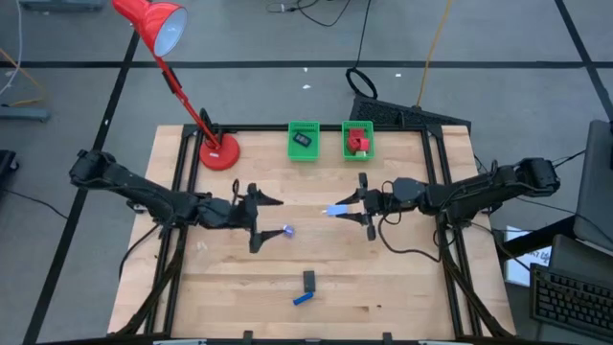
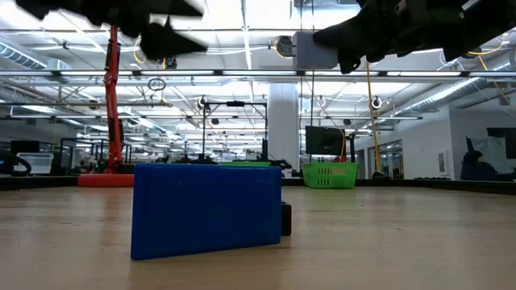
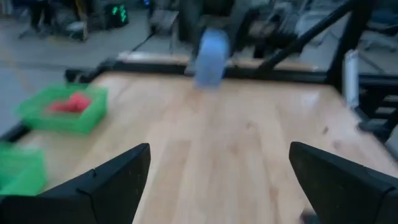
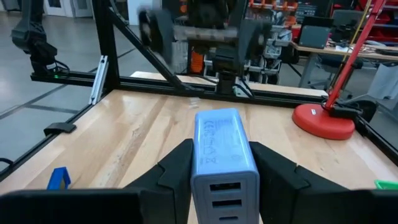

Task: Pick & Place Office items
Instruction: Put the light blue adapter into the right green basket

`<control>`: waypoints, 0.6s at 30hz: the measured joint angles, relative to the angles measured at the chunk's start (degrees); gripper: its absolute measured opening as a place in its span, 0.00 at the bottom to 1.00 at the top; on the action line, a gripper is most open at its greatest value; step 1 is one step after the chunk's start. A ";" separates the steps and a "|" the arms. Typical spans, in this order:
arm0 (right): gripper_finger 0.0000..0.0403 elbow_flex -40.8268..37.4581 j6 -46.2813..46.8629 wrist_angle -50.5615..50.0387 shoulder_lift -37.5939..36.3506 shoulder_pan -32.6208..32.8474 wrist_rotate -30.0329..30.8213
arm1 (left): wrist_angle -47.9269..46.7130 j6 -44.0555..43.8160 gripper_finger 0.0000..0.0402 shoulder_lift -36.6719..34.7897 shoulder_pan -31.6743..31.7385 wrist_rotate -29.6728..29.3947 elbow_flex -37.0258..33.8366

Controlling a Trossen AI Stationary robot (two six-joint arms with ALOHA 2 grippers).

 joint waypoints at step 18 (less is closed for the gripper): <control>0.31 -3.62 5.86 3.98 0.04 -7.17 -0.02 | -2.48 -2.64 0.93 -37.76 3.54 -3.43 -19.64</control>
